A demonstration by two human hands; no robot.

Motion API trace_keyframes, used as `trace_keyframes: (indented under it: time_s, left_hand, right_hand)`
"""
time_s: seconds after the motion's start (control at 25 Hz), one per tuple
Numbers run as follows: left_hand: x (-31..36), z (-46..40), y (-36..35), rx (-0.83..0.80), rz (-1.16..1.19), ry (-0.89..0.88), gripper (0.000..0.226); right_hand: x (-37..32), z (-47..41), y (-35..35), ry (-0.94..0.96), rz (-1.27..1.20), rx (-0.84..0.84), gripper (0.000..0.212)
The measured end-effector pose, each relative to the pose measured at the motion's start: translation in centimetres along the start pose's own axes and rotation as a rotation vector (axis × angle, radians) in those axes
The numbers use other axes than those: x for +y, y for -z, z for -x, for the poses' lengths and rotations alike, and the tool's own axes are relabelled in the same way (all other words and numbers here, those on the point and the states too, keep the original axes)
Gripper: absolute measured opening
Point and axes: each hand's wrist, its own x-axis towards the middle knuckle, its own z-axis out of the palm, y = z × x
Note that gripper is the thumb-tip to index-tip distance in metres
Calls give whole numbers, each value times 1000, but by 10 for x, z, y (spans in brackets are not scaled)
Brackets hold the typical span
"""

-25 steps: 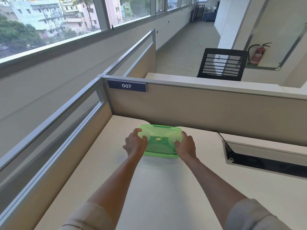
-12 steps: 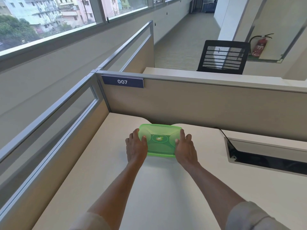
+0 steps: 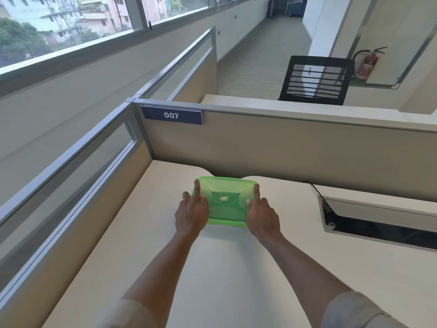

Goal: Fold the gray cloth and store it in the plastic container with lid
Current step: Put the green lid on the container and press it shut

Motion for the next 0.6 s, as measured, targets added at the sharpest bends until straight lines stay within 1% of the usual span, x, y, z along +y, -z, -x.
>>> trace_keyframes:
  time_s: [0.28,0.48,0.6]
  left_hand:
    - [0,-1,4,-37,-55,2,57]
    - [2,-2,4,-44,-64,-3,58]
    - [2,-4,4,-47,-68,-10,59]
  right_hand:
    - [0,-4,3,0,78,-59,59]
    - [2,-8,6,-7,90,-104,59]
    - [1,-10,6,-7,83,-100,59]
